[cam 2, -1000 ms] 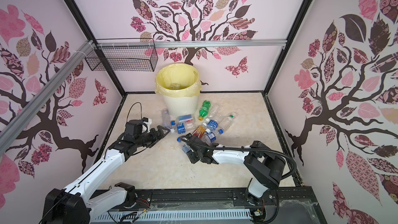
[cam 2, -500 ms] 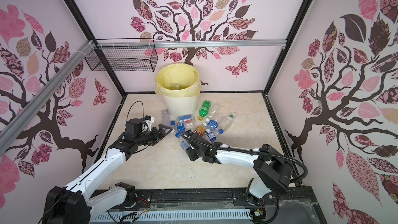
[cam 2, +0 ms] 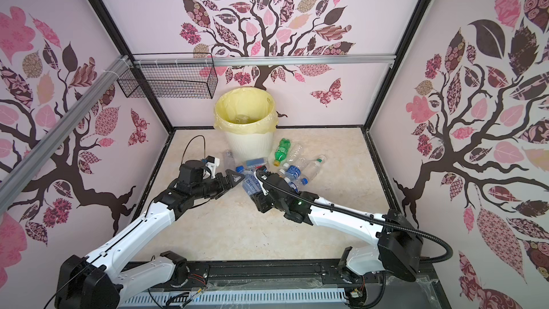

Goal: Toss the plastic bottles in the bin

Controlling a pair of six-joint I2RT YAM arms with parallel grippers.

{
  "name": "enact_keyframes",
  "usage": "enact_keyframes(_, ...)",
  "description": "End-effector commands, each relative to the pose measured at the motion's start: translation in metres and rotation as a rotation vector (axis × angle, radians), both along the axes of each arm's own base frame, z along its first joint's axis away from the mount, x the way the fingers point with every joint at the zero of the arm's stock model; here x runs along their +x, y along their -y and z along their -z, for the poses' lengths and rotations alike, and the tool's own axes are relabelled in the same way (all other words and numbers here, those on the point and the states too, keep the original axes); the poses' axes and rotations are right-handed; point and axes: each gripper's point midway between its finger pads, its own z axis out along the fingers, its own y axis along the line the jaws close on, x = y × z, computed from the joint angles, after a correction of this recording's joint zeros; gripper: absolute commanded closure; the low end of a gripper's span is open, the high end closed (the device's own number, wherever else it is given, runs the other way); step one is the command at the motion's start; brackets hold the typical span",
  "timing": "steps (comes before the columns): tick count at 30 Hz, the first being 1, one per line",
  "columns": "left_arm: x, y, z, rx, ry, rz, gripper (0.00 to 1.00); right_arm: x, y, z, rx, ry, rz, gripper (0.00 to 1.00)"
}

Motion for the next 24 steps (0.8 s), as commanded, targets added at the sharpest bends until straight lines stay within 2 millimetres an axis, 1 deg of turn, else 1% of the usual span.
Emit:
enact_keyframes(1, 0.011, 0.008, -0.030, -0.044, 0.067, -0.028, 0.03, 0.001, -0.004, -0.048, 0.103, 0.060, 0.003, 0.45)
enact_keyframes(7, 0.011, 0.023, -0.028, -0.054, 0.083, -0.025, 0.03, 0.002, -0.012, -0.057, 0.136, 0.055, -0.008, 0.45)
enact_keyframes(10, 0.012, 0.023, -0.029, -0.054, 0.088, -0.035, 0.03, 0.002, -0.015, -0.061, 0.156, 0.053, -0.013, 0.45)
enact_keyframes(12, 0.013, 0.021, -0.033, -0.056, 0.104, -0.044, 0.03, 0.002, -0.016, -0.063, 0.161, 0.052, -0.015, 0.45)
enact_keyframes(15, 0.013, 0.021, -0.039, -0.075, 0.131, -0.045, 0.06, 0.000, -0.017, -0.063, 0.171, 0.044, -0.024, 0.45)
enact_keyframes(20, 0.016, 0.022, -0.035, -0.082, 0.126, -0.057, 0.09, -0.004, -0.020, -0.063, 0.193, 0.030, -0.044, 0.45)
enact_keyframes(23, 0.017, 0.022, -0.035, -0.101, 0.130, -0.066, 0.14, -0.005, -0.021, -0.063, 0.193, 0.027, -0.047, 0.44)
enact_keyframes(24, 0.018, 0.023, -0.035, -0.103, 0.132, -0.068, 0.17, -0.004, -0.020, -0.062, 0.189, 0.027, -0.044, 0.44)
